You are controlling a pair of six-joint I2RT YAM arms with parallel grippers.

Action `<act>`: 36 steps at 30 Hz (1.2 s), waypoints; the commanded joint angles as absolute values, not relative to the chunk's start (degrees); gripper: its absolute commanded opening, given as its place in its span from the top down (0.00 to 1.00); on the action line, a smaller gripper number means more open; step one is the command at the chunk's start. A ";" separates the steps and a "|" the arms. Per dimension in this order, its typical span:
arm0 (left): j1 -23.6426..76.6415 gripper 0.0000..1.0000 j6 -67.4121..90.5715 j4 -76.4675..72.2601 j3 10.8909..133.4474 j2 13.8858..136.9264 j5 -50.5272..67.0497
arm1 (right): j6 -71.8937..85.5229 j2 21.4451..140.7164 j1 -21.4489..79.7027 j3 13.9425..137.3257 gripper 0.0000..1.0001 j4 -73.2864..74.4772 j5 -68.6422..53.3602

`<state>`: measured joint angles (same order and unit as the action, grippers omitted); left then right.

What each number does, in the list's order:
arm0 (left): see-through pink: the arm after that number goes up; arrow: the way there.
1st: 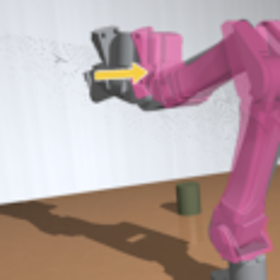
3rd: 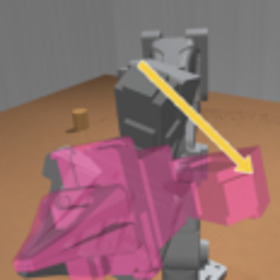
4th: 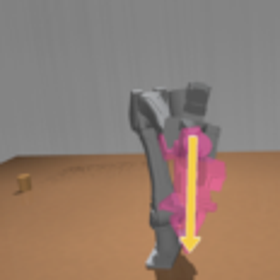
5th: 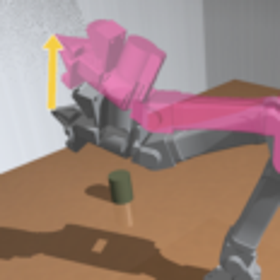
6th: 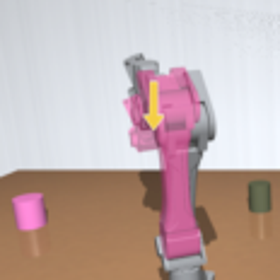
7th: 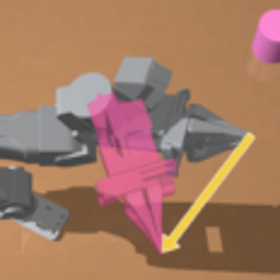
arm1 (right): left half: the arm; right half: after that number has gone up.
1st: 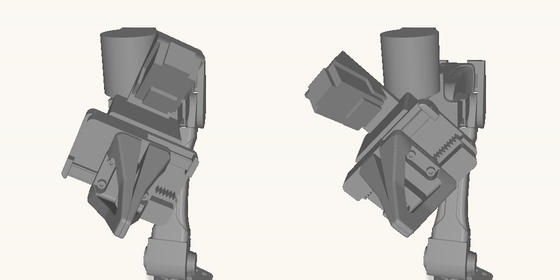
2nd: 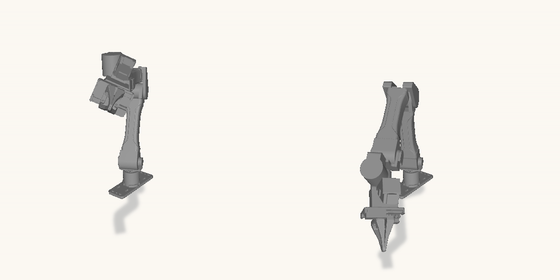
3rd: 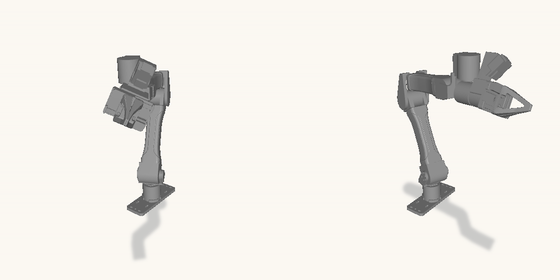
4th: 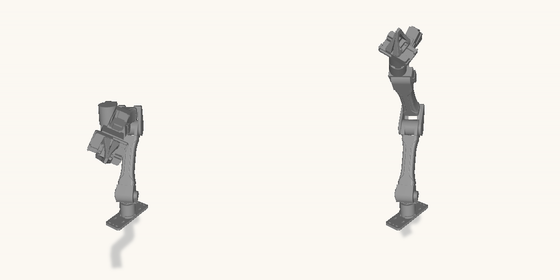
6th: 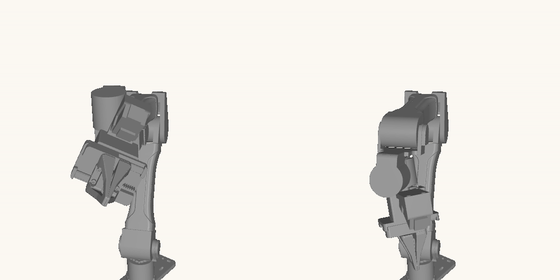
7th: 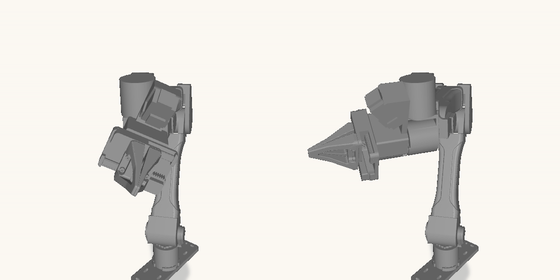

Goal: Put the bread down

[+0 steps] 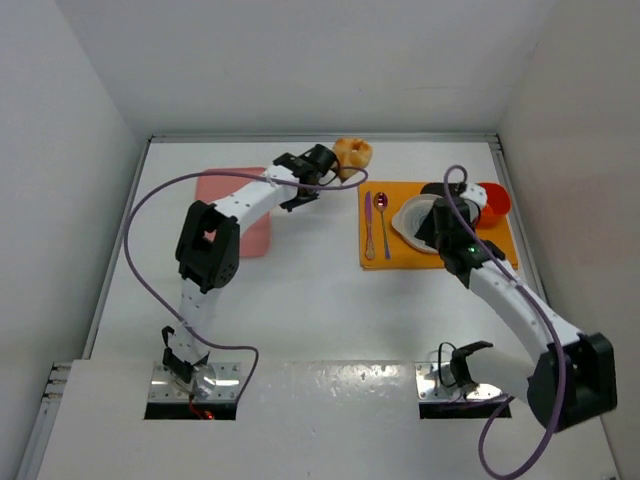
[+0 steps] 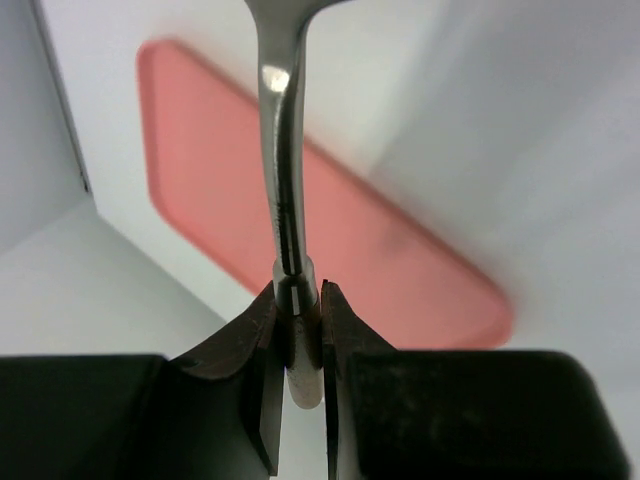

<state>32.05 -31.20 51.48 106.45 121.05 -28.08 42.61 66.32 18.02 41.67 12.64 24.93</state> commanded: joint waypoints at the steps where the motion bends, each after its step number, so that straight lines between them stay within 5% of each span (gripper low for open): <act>1: 36.28 1.00 -28.13 54.49 113.88 124.27 -25.58 | 40.78 58.75 14.51 36.76 0.50 21.34 23.73; 14: 47.89 1.00 -27.51 59.16 136.66 143.08 -27.84 | 39.46 40.35 3.43 27.42 0.53 31.46 18.81; 36: 55.80 1.00 -45.61 41.14 136.06 151.62 -51.94 | 39.46 42.63 -4.13 24.87 0.56 28.21 7.30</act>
<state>54.41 -41.47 48.12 137.32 152.44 -46.04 39.22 42.19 -3.68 24.73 30.96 8.93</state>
